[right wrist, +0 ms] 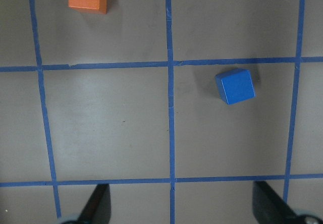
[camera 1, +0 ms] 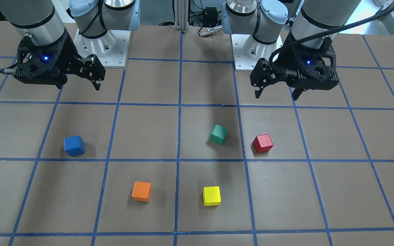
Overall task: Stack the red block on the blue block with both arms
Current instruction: 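Lower the left gripper onto the red cube and close on it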
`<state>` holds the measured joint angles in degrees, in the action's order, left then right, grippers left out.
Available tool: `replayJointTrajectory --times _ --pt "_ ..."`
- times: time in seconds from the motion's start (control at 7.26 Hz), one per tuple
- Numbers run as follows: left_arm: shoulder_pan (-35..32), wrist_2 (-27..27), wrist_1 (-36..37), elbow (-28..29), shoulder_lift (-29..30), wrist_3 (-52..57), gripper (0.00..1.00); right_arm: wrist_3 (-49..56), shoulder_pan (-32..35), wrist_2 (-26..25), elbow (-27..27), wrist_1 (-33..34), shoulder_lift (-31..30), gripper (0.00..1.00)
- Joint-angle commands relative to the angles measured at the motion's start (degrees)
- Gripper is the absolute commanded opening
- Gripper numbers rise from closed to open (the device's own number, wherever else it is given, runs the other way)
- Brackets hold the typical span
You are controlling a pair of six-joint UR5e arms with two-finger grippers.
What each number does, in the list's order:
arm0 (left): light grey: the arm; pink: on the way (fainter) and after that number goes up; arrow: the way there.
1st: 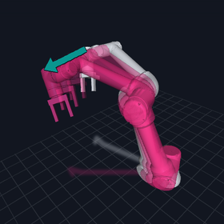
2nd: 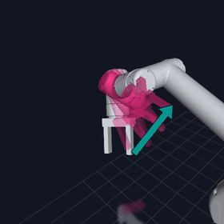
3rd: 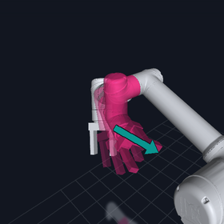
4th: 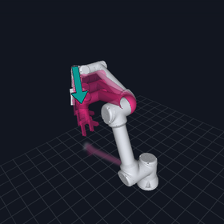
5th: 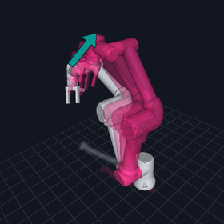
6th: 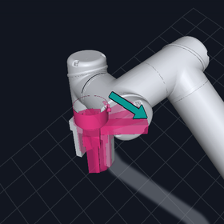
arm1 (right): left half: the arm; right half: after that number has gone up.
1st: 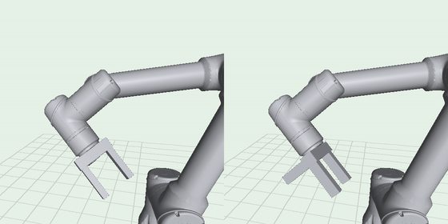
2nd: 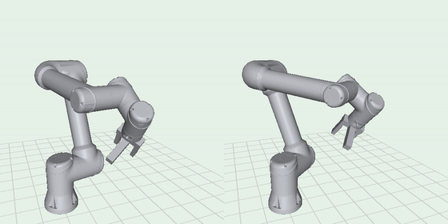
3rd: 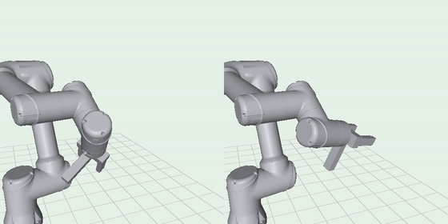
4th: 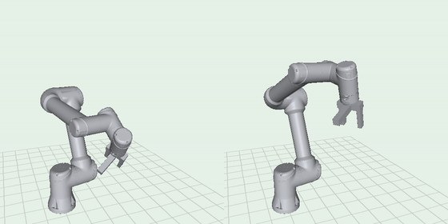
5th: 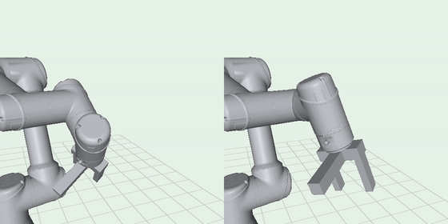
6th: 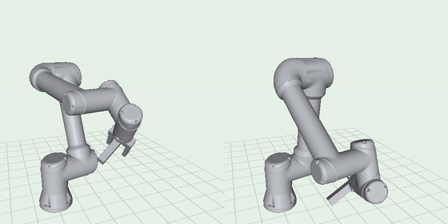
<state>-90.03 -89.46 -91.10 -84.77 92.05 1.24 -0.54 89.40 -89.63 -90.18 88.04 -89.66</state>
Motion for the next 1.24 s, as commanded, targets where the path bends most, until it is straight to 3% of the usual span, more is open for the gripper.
replayJointTrajectory --times 0.0,0.41,1.1 --pt "0.9 0.2 -0.7 -0.9 -1.0 -0.3 1.0 0.0 0.0 -0.1 0.0 0.0 0.0 1.0" --pt "6.2 0.0 0.7 -5.6 2.5 0.3 1.0 0.0 0.0 -0.1 0.0 0.0 0.0 1.0" --pt "7.1 -0.3 34.3 -31.0 8.7 0.5 1.0 0.1 0.0 -0.2 0.0 0.0 0.0 1.0"
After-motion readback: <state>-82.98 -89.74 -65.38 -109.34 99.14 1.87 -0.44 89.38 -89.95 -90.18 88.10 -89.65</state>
